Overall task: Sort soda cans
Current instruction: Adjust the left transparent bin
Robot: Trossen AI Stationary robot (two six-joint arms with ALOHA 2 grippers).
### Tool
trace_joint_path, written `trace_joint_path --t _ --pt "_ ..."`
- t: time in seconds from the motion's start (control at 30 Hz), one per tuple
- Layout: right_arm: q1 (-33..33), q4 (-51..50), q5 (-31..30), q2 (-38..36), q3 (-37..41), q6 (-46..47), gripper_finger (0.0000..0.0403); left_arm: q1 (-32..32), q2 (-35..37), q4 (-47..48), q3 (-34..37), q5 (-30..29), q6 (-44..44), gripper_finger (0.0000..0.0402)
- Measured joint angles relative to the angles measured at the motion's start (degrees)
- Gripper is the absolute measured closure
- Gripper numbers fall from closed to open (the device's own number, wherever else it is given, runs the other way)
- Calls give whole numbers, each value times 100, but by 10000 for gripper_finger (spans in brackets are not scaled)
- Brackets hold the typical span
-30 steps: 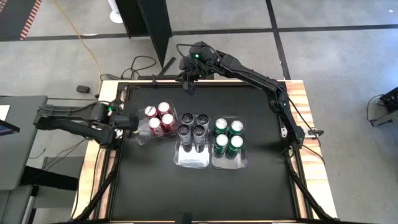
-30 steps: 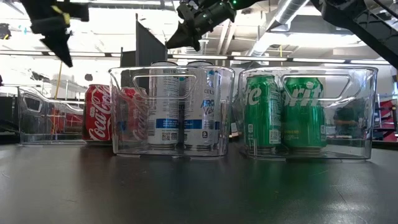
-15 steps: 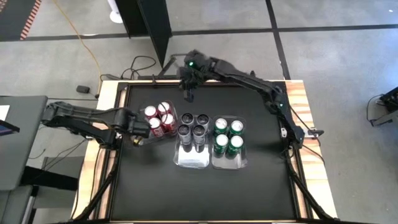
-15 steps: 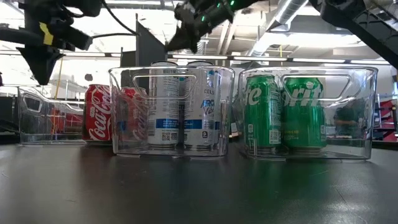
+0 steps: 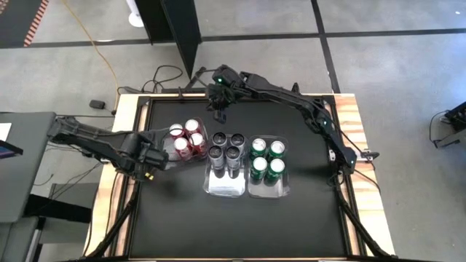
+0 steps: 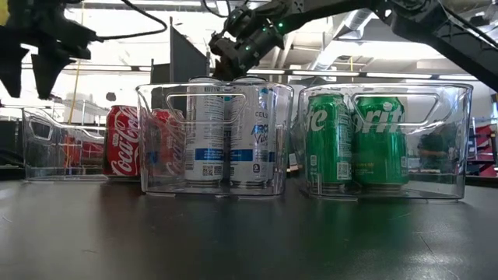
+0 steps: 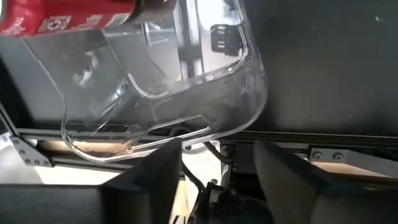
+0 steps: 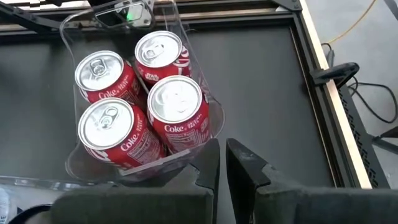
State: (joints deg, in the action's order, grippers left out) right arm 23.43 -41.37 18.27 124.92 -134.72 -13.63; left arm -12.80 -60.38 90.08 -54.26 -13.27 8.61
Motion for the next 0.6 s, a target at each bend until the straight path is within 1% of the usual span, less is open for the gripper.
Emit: trace_joint_path --t 0.07,0.13,0.4,0.6 --pt "0 0 0 0 0 0 355 -80 67 -24 0 -6 26 185" --pt "0 0 0 0 0 0 355 -135 104 -98 0 -31 51 173" --pt "-1 -1 1 0 0 0 355 -262 90 -562 0 -44 -156 168" --pt "-1 -1 1 0 0 0 355 -299 -217 -627 2 11 -135 168"
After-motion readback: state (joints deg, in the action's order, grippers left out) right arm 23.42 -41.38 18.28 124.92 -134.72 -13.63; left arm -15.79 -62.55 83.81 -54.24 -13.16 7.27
